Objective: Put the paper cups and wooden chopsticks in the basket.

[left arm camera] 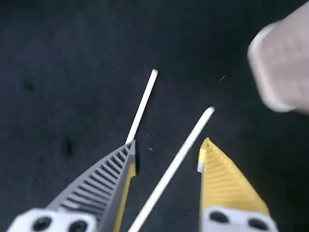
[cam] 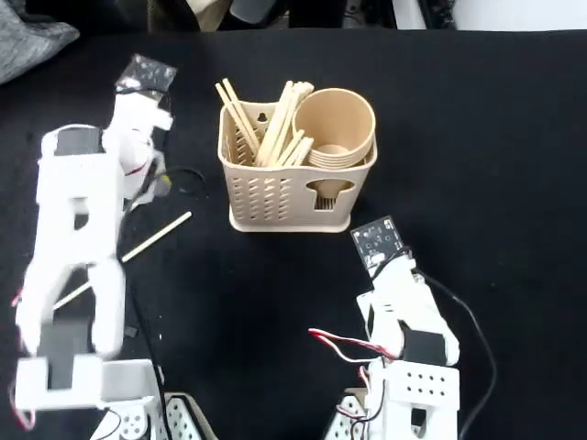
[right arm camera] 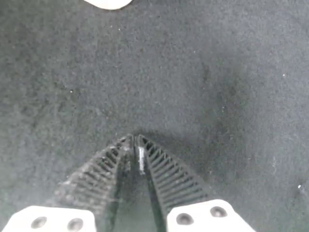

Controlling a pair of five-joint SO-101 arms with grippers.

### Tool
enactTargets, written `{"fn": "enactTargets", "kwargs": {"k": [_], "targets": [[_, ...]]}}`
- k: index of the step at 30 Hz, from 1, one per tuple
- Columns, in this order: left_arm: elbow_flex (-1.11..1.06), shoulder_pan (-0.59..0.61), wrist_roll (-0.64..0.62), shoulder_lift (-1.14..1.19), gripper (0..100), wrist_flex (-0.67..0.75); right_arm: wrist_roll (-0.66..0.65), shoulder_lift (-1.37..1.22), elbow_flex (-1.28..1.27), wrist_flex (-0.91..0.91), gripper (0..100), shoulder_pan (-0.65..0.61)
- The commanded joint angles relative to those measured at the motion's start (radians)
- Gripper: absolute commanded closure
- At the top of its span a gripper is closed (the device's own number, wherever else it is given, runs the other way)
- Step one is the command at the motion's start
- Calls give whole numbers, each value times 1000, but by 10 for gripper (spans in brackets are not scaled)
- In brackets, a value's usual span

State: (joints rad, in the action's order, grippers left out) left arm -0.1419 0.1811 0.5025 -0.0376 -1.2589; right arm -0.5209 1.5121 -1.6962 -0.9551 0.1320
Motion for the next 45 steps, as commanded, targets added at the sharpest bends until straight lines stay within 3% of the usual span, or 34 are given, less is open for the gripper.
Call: {"fn": "enactTargets", "kwargs": {"k": [1,6,13,17,23,28,35,39,45], "targets": [[137,85,158,272,795,94,3,8,1,-2,986,-11],[395,116,203,577,798,41,3,8,1,-2,986,-11],[819,108,209,930,829,-190,3,8,1,-2,986,-11],[1033,108,210,1054,979,-325,3,8,1,-2,986,-11],[1277,114,199,1122,971,-502,3,8,1,-2,986,-11],[1260,94,115,1074,971,-502,3,8,1,-2,986,-11],[1179,13,-112,873,971,-502,3,8,1,-2,986,-11],[1058,-51,-178,741,971,-488,3,8,1,-2,986,-11],[690,-51,-206,494,971,-313,3,8,1,-2,986,-11]]}}
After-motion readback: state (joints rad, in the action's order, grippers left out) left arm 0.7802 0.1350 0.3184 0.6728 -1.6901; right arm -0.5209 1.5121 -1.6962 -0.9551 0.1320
